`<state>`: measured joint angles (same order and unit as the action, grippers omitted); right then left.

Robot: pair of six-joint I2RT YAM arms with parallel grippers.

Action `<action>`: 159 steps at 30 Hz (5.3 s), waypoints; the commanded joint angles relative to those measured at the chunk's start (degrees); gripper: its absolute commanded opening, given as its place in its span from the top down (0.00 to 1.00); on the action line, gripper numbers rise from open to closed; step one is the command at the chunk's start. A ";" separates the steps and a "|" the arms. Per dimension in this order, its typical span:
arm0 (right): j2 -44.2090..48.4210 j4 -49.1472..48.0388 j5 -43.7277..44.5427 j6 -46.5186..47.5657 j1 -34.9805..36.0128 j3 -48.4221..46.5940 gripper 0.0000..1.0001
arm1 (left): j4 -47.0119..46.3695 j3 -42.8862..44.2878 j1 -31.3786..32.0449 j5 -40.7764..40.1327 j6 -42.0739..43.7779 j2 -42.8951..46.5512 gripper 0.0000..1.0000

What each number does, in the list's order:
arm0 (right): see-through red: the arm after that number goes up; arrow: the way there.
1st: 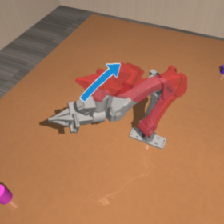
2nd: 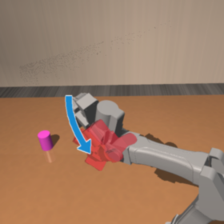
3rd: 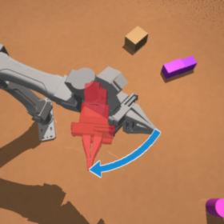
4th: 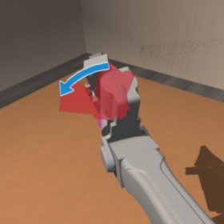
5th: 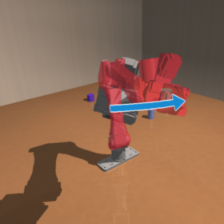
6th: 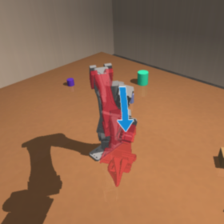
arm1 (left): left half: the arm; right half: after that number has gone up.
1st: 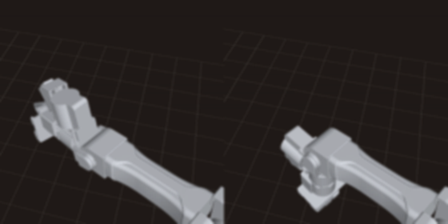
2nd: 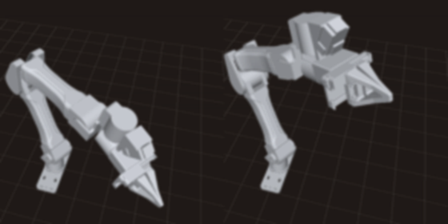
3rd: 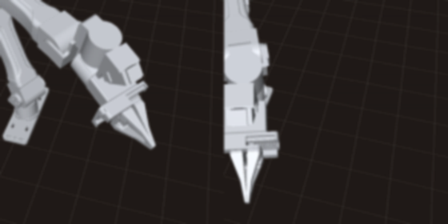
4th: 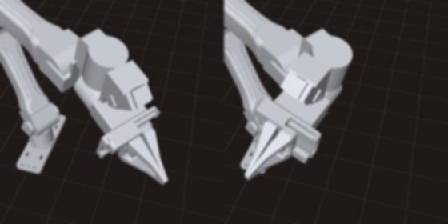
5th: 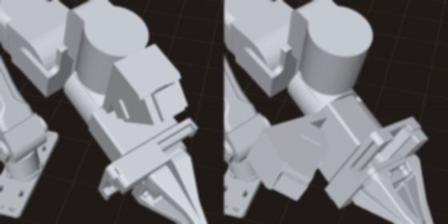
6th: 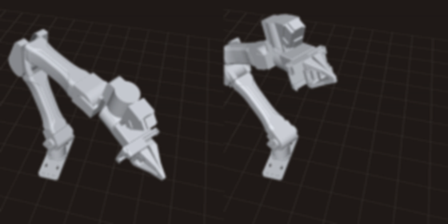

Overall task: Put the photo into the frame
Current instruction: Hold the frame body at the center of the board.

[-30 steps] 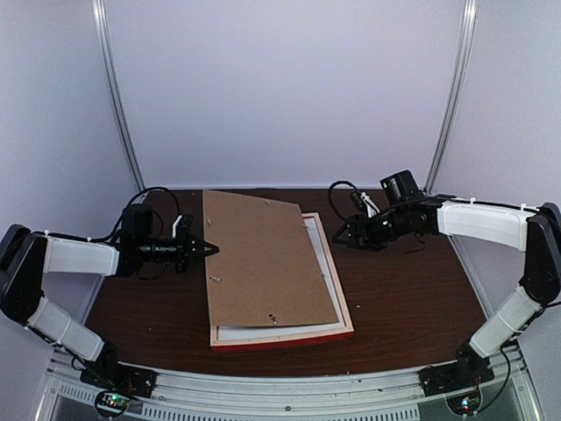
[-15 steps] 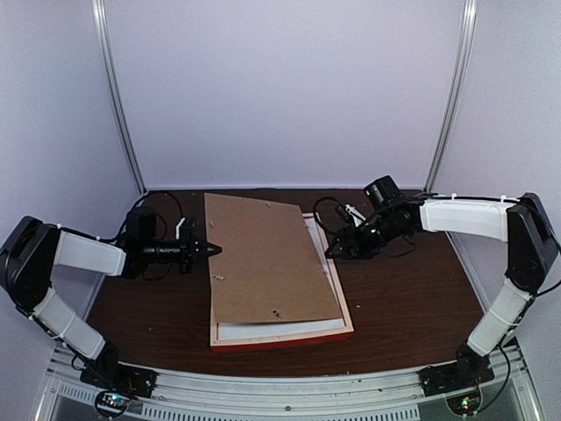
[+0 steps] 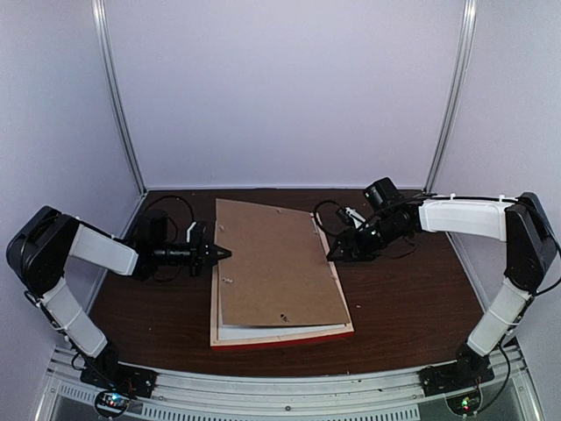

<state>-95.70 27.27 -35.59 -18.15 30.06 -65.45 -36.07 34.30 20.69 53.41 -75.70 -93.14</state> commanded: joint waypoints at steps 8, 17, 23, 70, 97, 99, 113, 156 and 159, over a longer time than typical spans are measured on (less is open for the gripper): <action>-0.01 0.19 1.66 -0.08 -0.99 -0.39 0.38 | -10.12 3.60 1.46 1.72 -1.07 -3.44 1.00; 0.05 0.07 1.58 -0.04 -1.19 -0.12 0.38 | -0.20 4.62 1.46 -0.15 5.21 -3.04 1.00; -0.32 0.09 1.41 0.05 -1.32 -0.19 0.38 | 12.67 7.77 1.38 -1.58 13.16 -1.93 1.00; -15.64 -2.70 11.75 0.22 -1.25 -8.02 0.56 | 40.05 12.80 1.29 -12.11 29.80 -2.61 1.00; -18.37 -3.15 11.71 0.48 -1.67 -7.85 0.84 | 42.54 13.10 1.20 -14.66 32.02 -4.33 1.00; -18.45 -3.10 11.87 0.33 -1.75 -7.68 0.85 | 42.70 13.05 1.11 -14.86 32.16 -4.20 1.00; -19.61 -3.09 11.44 -0.04 -2.37 -7.54 0.91 | 43.16 12.75 0.67 -15.66 32.42 -4.32 1.00; -19.70 -2.75 11.55 0.57 -2.35 -7.41 0.94 | 44.09 11.15 0.64 -20.15 32.27 -3.49 1.00; -19.77 -2.75 11.59 0.57 -2.35 -7.44 0.93 | 43.88 10.86 0.61 -20.51 32.01 -3.37 1.00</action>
<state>-112.66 22.48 -26.63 -18.24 27.88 -72.95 1.08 47.35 21.69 45.06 -47.88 -95.55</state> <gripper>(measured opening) 0.066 0.051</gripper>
